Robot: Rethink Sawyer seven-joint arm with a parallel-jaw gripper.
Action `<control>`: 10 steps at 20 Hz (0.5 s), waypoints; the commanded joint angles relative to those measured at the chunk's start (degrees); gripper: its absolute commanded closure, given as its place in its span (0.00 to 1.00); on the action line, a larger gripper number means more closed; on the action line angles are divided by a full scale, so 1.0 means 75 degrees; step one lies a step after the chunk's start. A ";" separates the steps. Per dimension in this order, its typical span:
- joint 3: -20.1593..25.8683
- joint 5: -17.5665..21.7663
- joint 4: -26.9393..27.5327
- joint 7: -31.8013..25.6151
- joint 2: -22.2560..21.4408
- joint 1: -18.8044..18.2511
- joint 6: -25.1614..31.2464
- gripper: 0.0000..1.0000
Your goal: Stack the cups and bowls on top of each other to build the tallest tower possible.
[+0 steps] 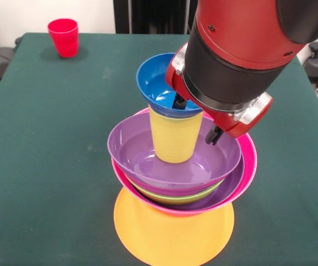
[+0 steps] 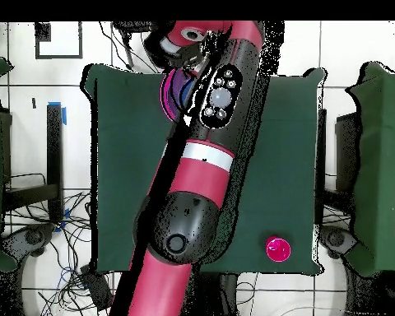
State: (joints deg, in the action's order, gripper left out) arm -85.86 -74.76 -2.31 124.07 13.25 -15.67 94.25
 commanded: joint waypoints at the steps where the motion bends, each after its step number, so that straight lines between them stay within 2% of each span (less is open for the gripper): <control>1: -0.0212 -0.0022 0.0007 -0.0732 0.0086 0.0030 -0.0400 0.00; 10: -0.0122 0.0123 -0.0030 -0.0730 -0.0037 0.0094 -0.0264 0.00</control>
State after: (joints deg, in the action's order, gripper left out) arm -85.86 -74.76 -2.31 124.07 13.25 -15.67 94.25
